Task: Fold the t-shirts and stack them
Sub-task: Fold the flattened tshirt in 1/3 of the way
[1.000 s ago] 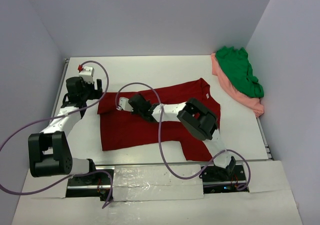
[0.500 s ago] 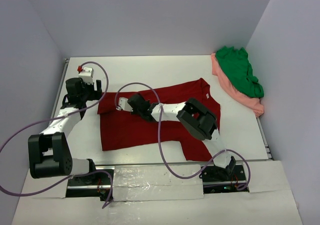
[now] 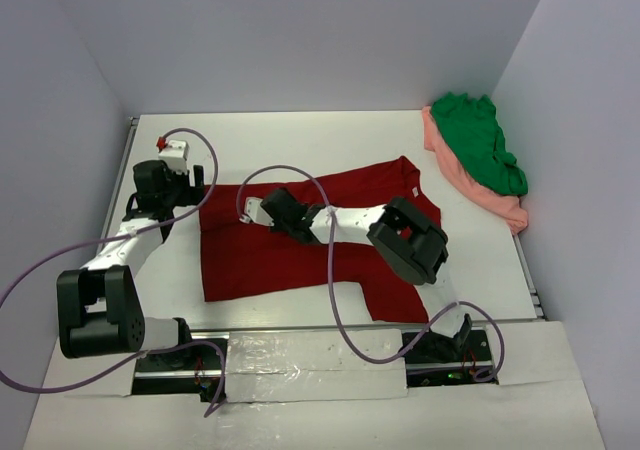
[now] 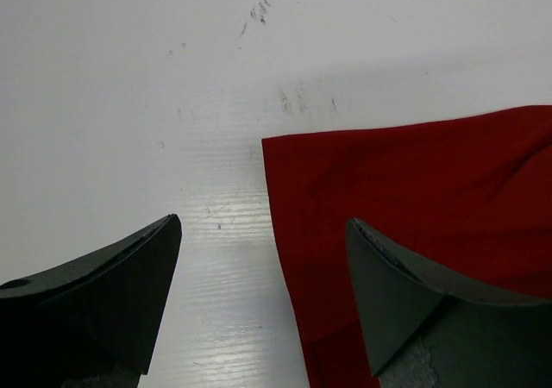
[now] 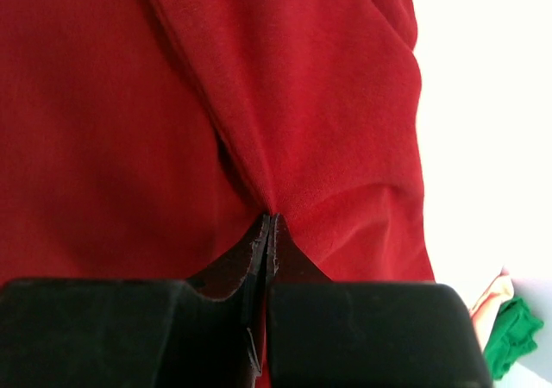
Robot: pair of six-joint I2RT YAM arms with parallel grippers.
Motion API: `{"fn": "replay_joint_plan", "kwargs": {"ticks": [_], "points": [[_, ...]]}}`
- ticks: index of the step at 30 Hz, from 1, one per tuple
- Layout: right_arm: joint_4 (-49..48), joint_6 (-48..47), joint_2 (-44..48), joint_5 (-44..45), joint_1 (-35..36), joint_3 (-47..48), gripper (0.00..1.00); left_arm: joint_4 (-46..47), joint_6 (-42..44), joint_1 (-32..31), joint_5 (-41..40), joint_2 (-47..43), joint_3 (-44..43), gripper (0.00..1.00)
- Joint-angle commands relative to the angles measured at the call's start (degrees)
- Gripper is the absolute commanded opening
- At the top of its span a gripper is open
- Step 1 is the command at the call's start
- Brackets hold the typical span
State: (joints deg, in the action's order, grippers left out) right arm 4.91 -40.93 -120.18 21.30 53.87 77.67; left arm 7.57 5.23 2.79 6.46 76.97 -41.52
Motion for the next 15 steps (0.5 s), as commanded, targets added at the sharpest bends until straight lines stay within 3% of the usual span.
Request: {"fn": "replay_joint_plan", "kwargs": {"ticks": [1, 11, 12, 15], "points": [[3.35, 1.9, 6.44, -0.21, 0.45, -1.2, 0.0, 2.36, 0.13, 0.38, 0.66, -1.91, 0.3, 0.86], [5.99, 4.01, 5.49, 0.41, 0.71, -0.15, 0.02, 2.01, 0.04, 0.38, 1.89, -2.0, 0.03, 0.86], [6.34, 4.1, 5.14, 0.41, 0.8, 0.02, 0.11, 1.92, 0.04, 0.38, 1.89, -2.0, 0.03, 0.86], [9.06, 5.33, 4.78, -2.04, 0.89, 1.34, 0.26, 1.13, 0.39, 0.38, 2.59, -1.56, -0.32, 0.86]]}}
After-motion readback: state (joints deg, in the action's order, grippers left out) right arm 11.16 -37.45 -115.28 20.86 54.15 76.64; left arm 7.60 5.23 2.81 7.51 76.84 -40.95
